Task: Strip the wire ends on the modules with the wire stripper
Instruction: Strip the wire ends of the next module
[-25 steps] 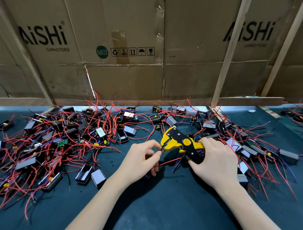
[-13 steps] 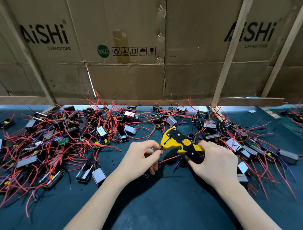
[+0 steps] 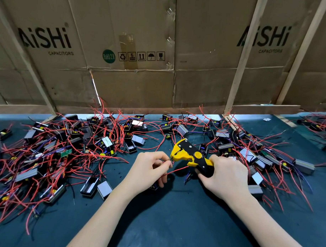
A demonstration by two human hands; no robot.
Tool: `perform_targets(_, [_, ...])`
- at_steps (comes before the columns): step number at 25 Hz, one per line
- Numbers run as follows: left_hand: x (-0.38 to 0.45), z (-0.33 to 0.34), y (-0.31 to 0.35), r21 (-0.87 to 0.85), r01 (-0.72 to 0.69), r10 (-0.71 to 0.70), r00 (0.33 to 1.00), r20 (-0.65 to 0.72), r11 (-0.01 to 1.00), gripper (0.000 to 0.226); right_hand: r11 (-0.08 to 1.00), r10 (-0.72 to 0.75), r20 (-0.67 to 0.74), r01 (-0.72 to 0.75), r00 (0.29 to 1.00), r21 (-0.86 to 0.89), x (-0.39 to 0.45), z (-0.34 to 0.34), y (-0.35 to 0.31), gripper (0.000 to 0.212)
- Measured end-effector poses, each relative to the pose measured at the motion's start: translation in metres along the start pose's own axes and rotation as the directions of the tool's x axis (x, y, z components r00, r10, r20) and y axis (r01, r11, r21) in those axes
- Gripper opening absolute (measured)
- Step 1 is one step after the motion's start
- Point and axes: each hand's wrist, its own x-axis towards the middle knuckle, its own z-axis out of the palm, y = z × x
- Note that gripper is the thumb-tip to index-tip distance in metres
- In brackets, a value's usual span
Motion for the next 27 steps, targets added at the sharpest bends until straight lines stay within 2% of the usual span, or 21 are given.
perform_targets(3, [0.001,0.002,0.001,-0.060,0.044,-0.045,0.999,-0.015,0.997,0.019,0.999,-0.035,-0.045,0.036,0.998,0.036,-0.001,0.000,-0.002,0.046])
perform_targets(7, [0.004,0.010,0.002,-0.110,0.126,-0.130,0.991,-0.038,0.986,0.037,0.986,-0.113,-0.260,0.141,0.959,0.089,-0.002,0.002,-0.005,0.053])
perform_targets(8, [0.005,0.012,0.002,-0.170,0.131,-0.140,0.989,-0.041,0.977,0.040,0.984,-0.117,-0.280,0.150,0.953,0.098,-0.002,0.003,-0.007,0.055])
perform_targets(11, [0.007,0.012,0.005,-0.372,0.147,-0.191,0.978,-0.085,0.916,0.041,0.977,-0.072,-0.204,0.110,0.976,0.185,-0.002,0.004,-0.015,0.061])
perform_targets(14, [0.008,0.008,0.007,-0.465,0.171,-0.259,0.957,-0.132,0.869,0.036,0.963,-0.125,-0.095,0.144,0.988,0.228,-0.004,0.004,-0.016,0.078])
perform_targets(16, [0.009,0.005,0.006,-0.493,0.169,-0.269,0.953,-0.140,0.853,0.036,0.961,-0.134,-0.077,0.148,0.988,0.232,-0.004,0.003,-0.015,0.086])
perform_targets(19, [0.008,0.004,0.007,-0.505,0.138,-0.215,0.972,-0.099,0.852,0.036,0.985,-0.092,-0.148,0.112,0.985,0.128,-0.004,0.003,-0.016,0.089])
perform_targets(22, [0.008,0.001,0.006,-0.491,0.111,-0.135,0.991,-0.014,0.864,0.034,0.987,-0.097,-0.230,0.123,0.968,0.105,-0.001,0.003,-0.011,0.074])
perform_targets(24, [0.008,-0.007,0.003,-0.425,0.132,-0.110,0.991,0.075,0.896,0.030,0.985,-0.070,-0.268,0.109,0.961,0.134,0.001,0.005,-0.003,0.061])
perform_targets(27, [0.007,-0.018,-0.002,-0.250,0.138,-0.098,0.981,0.167,0.958,0.013,0.991,-0.017,-0.278,0.053,0.960,0.125,0.003,0.007,0.006,0.056])
